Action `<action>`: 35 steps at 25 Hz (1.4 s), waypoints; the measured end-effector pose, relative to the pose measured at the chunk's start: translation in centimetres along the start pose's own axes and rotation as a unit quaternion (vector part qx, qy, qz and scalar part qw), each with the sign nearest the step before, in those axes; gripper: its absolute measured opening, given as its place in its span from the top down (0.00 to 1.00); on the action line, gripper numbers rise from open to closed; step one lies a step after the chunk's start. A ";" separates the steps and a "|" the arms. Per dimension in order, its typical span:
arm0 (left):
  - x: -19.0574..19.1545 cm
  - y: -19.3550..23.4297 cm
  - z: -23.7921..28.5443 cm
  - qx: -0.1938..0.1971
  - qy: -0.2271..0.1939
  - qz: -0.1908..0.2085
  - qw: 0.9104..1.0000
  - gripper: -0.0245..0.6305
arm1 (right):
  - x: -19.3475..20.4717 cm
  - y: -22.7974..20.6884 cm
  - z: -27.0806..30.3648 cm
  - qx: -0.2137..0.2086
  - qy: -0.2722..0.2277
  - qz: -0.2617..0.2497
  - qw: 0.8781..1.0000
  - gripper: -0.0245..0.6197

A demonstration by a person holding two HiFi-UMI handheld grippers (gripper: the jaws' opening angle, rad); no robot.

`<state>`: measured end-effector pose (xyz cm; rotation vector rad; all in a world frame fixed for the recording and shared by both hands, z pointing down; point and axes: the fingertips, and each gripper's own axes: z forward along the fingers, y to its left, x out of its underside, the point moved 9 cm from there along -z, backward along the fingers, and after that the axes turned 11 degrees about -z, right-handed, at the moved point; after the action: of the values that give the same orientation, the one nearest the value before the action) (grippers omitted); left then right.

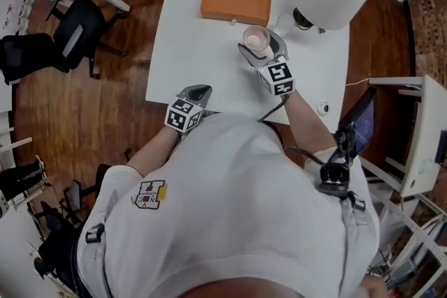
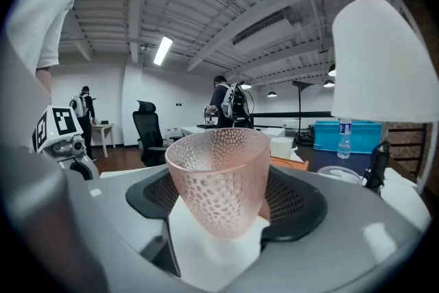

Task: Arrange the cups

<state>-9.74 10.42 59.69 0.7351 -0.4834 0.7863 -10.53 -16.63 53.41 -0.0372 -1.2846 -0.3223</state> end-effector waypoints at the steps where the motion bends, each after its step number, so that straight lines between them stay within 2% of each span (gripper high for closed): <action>1: 0.1 0.6 -0.4 -0.003 -0.003 -0.005 1.000 0.96 | -0.7 0.1 0.9 -0.002 -0.003 -0.004 1.000 0.39; 10: 1.4 5.2 -3.7 -0.036 -0.035 -0.054 0.997 0.96 | -6.5 -0.6 8.5 -0.013 -0.030 -0.036 0.999 0.39; 16: 2.8 6.2 -5.0 -0.053 -0.035 -0.079 0.995 0.96 | -8.6 -3.8 13.6 -0.005 -0.025 -0.032 0.999 0.39; 21: 4.3 6.8 -6.6 -0.077 -0.031 -0.108 0.991 0.96 | -7.7 -6.4 17.9 0.003 0.001 -0.012 1.000 0.39; 26: 5.3 7.2 -8.1 -0.102 -0.033 -0.132 0.985 0.96 | -6.4 -6.7 20.5 0.001 0.016 0.004 1.000 0.38; 35: 5.1 7.2 -8.9 -0.120 -0.036 -0.143 0.982 0.96 | -4.3 -6.7 22.0 0.009 0.040 0.038 0.998 0.38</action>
<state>-11.09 22.85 60.03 0.5935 -0.5145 0.4249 -33.84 -17.60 54.67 -0.0568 -1.2045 -0.2449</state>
